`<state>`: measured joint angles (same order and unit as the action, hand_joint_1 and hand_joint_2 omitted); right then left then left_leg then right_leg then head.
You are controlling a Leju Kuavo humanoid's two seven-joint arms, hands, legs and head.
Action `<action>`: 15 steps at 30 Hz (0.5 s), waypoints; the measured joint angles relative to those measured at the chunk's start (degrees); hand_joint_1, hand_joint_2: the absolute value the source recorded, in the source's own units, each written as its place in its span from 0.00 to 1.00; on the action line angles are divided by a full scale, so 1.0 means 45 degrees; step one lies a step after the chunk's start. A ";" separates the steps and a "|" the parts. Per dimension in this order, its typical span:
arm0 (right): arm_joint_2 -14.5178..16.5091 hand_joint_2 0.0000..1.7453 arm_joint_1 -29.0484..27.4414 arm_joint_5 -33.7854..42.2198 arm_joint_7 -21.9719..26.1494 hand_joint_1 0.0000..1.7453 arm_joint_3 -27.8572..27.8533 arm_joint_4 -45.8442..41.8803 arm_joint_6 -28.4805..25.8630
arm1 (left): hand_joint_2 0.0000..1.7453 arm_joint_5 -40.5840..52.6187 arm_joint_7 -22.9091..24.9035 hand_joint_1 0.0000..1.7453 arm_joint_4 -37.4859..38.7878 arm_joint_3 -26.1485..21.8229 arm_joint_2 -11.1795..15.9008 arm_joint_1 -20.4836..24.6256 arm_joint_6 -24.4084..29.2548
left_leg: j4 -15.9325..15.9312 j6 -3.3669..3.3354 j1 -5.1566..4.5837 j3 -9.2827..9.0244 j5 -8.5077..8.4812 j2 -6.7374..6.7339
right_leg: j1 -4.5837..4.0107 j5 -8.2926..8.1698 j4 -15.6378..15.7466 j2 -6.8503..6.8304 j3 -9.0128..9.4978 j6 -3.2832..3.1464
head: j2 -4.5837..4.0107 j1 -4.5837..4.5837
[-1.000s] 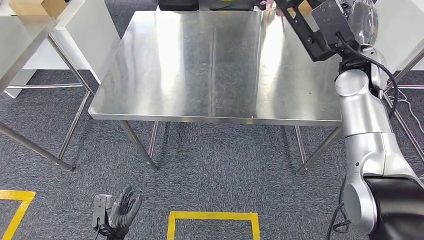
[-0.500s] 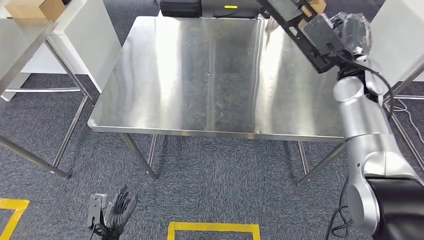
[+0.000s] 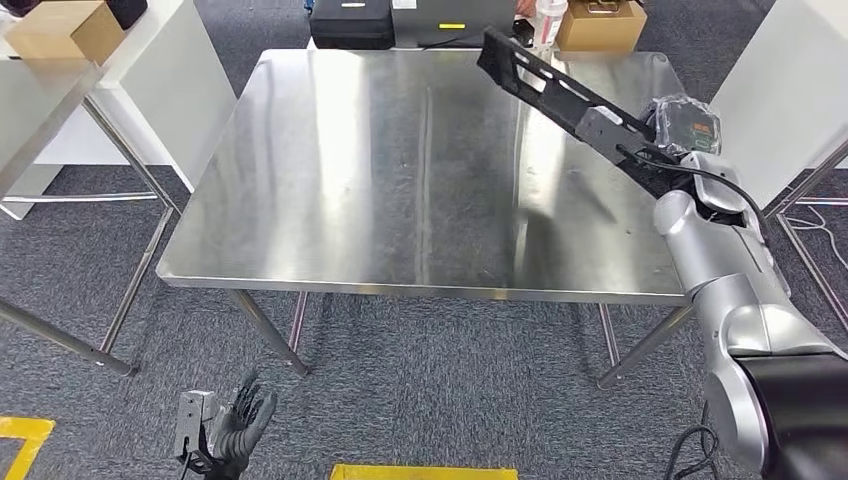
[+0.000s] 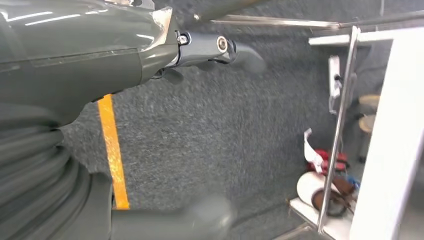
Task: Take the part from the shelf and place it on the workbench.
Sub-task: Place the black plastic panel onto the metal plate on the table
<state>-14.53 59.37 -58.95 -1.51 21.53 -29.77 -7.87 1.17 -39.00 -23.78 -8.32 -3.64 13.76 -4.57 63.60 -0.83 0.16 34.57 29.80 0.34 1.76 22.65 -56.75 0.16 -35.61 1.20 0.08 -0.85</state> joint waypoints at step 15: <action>0.0396 1.00 -0.1168 -0.2165 -0.1075 1.00 0.1133 0.1489 -0.0575 | 1.00 -0.0103 -0.0198 0.00 0.0000 0.0009 0.0072 0.0056 -0.0368 | -0.1755 -0.0732 -0.0114 -0.0014 -0.1522 -0.0046 | -0.0329 0.0977 -0.0855 0.0061 0.0111 0.0133 | 0.0000 0.0000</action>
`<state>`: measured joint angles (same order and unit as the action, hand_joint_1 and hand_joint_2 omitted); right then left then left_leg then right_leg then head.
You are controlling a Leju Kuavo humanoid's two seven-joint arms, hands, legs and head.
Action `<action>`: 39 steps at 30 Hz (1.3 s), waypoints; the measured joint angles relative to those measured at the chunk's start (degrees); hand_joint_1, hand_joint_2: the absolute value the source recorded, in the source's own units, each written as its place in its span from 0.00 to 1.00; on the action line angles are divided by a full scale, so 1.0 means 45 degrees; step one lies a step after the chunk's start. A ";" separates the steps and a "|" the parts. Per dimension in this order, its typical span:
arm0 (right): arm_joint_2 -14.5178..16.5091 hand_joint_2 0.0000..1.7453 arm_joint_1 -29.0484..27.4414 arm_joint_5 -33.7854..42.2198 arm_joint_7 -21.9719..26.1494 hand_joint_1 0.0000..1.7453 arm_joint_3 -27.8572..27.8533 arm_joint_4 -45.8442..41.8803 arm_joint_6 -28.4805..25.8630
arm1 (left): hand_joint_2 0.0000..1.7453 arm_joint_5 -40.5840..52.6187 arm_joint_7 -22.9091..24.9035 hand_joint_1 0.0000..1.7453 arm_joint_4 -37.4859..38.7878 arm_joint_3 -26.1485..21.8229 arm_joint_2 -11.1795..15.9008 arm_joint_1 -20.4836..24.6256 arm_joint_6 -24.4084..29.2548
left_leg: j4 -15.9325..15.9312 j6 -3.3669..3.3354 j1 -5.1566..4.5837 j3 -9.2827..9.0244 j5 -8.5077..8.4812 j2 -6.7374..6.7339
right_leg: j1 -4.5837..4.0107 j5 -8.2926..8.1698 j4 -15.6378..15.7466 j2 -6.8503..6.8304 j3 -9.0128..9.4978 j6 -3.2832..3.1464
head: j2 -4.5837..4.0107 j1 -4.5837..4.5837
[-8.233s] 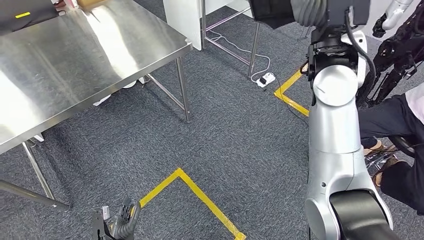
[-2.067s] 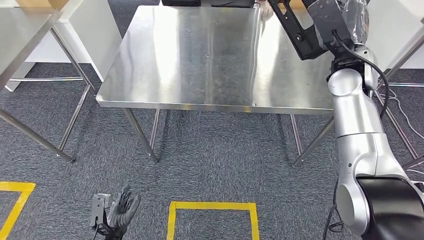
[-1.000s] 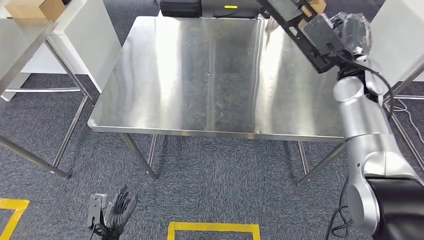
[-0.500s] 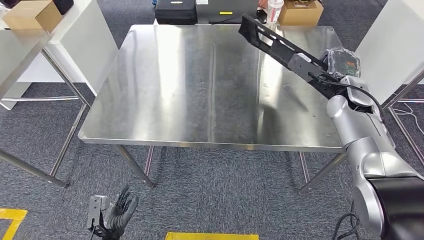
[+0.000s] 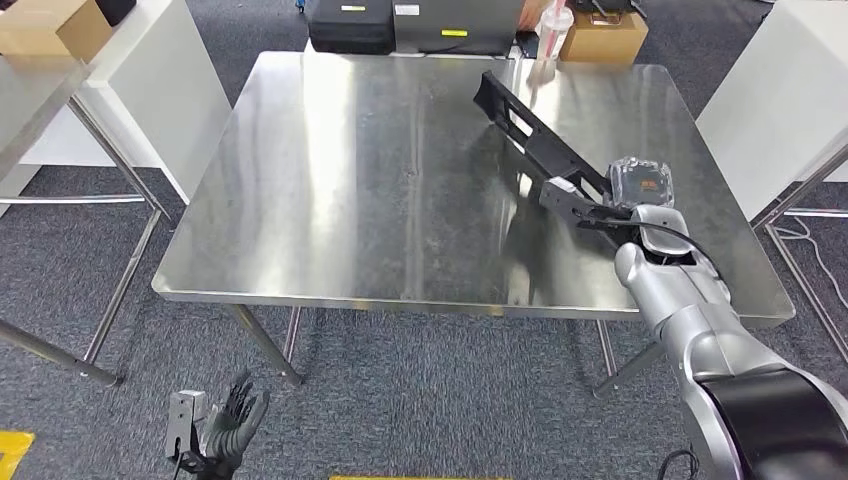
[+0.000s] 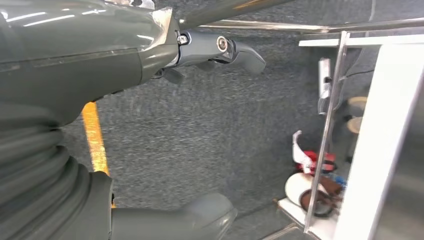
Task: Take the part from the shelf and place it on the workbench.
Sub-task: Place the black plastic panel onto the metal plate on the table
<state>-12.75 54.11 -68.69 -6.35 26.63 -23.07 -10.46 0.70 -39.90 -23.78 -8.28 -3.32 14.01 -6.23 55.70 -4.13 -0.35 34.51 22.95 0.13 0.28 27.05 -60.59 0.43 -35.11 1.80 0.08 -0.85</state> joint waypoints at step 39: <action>0.1169 0.00 -0.0752 0.0279 0.1598 0.00 -0.0827 -0.0052 -0.2076 | 0.00 -0.0005 -0.0070 0.00 -0.0806 0.0159 -0.0336 -0.0943 0.0989 | 0.0249 0.0233 -0.0167 -0.0443 0.0811 0.0082 | 0.0065 -0.1304 0.0916 -0.0011 -0.0399 0.0055 | 0.0000 0.0063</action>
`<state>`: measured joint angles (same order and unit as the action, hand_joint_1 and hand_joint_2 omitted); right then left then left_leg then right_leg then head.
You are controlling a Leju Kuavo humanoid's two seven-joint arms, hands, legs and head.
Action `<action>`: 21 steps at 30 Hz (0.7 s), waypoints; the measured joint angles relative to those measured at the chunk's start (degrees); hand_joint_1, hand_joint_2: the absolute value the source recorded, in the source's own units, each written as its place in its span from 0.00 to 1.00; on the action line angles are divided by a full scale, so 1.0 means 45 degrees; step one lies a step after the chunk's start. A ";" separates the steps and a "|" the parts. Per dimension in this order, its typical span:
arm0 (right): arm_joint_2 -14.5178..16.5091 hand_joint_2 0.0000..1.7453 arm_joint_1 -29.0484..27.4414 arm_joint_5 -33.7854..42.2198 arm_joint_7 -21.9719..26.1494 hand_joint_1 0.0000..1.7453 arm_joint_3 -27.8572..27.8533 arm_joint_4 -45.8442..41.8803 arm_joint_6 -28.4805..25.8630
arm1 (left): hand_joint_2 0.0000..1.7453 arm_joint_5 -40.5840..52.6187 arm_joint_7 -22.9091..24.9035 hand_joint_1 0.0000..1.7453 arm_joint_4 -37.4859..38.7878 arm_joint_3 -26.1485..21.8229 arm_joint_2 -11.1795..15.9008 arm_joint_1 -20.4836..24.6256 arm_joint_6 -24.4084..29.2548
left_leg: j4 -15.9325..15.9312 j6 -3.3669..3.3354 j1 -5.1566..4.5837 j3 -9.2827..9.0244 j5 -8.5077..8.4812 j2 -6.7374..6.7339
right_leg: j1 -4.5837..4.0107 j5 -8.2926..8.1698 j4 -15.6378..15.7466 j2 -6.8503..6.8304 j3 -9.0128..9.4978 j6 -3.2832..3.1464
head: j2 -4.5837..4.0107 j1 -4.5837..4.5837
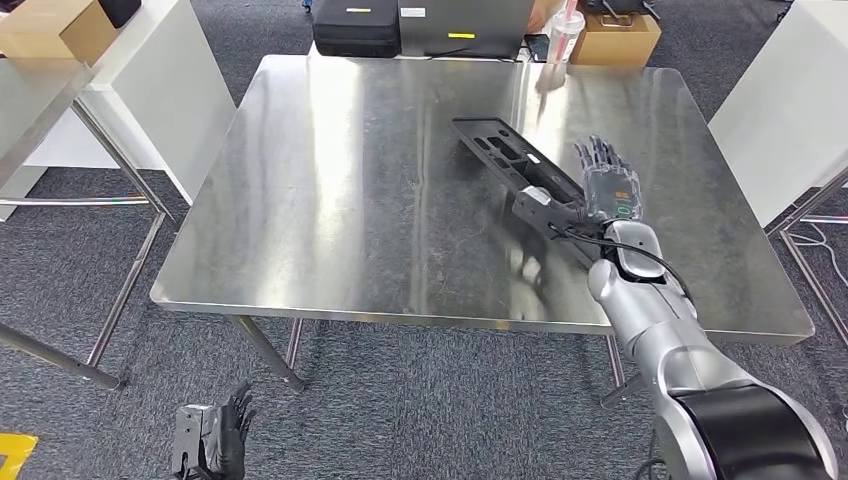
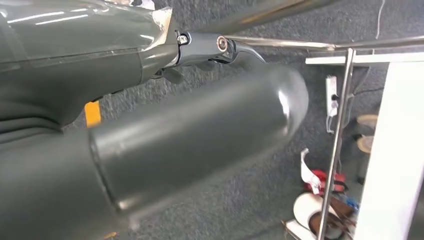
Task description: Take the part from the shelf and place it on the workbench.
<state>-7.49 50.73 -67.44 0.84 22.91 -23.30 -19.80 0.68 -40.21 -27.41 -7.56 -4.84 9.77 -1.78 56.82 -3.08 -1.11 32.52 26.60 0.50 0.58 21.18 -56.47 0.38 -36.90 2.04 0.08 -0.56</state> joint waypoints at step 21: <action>0.2183 0.00 -1.1677 1.2383 0.7735 0.00 -0.3334 -1.6760 0.1254 | 0.00 -0.0592 0.0752 0.00 -0.0570 -0.2113 -0.0121 -0.0783 -0.1039 | -0.0112 -0.0257 -0.0014 -0.0177 0.0012 0.0048 | 0.0082 0.0121 0.0042 -0.0069 0.0128 0.0116 | 0.0002 -0.0003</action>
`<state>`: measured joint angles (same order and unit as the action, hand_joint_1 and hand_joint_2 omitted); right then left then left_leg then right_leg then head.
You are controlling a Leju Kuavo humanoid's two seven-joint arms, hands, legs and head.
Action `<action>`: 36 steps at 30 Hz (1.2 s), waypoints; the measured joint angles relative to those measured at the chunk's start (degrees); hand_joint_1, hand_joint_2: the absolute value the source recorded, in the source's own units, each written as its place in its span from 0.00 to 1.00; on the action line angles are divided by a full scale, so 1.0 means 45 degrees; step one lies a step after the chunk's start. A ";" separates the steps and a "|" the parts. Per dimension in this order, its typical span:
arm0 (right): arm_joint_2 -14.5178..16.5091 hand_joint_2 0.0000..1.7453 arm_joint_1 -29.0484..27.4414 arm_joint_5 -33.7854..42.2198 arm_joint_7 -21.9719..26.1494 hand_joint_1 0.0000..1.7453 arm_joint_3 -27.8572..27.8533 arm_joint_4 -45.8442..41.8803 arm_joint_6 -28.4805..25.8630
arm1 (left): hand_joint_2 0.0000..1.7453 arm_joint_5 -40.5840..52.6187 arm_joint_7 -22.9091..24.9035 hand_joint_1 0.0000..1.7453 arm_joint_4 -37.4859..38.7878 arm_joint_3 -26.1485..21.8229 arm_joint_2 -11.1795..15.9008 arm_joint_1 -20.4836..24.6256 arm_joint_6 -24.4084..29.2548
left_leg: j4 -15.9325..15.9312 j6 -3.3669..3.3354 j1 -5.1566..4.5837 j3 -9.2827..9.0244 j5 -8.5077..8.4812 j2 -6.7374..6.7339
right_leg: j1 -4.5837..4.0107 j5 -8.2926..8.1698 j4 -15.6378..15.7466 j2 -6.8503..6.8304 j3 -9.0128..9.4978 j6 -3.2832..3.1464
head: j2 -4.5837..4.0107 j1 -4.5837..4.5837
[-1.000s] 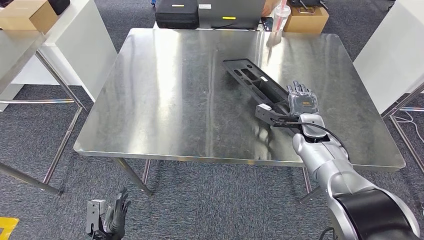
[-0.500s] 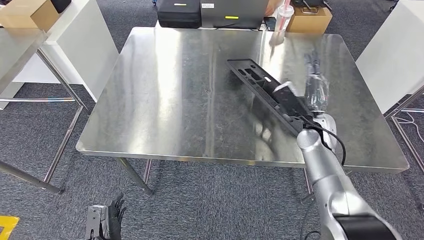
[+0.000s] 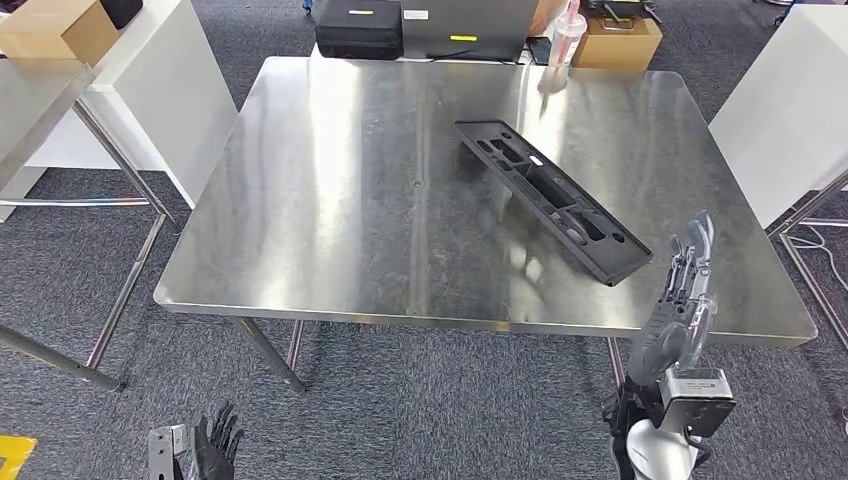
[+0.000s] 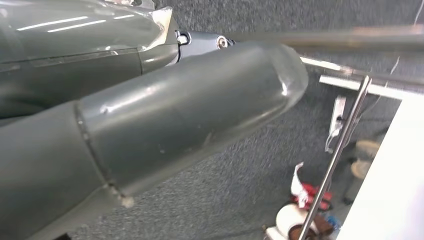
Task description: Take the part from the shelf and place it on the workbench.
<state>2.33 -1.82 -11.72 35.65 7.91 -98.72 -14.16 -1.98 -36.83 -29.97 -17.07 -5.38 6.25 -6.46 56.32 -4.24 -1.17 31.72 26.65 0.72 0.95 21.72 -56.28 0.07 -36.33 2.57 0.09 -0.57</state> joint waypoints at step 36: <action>0.1070 0.00 0.0341 0.2721 -0.0752 0.00 -0.1332 0.3867 0.1411 | 0.00 0.0005 -0.0065 0.00 0.0002 -0.2487 -0.0078 -0.0956 -0.0544 | -0.0137 0.0086 0.0209 -0.0210 -0.0071 -0.0191 | 0.0037 0.2037 -0.3340 -0.0014 -0.1173 -0.0163 | -0.0001 0.0051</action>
<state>7.15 -0.29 0.53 32.27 1.92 -81.32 -7.81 -1.96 -37.12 -29.96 -28.26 -5.73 1.94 -8.91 55.70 -3.85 -0.23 30.78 26.34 -0.14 1.11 30.89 -71.31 0.01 -41.61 1.84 0.08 -0.34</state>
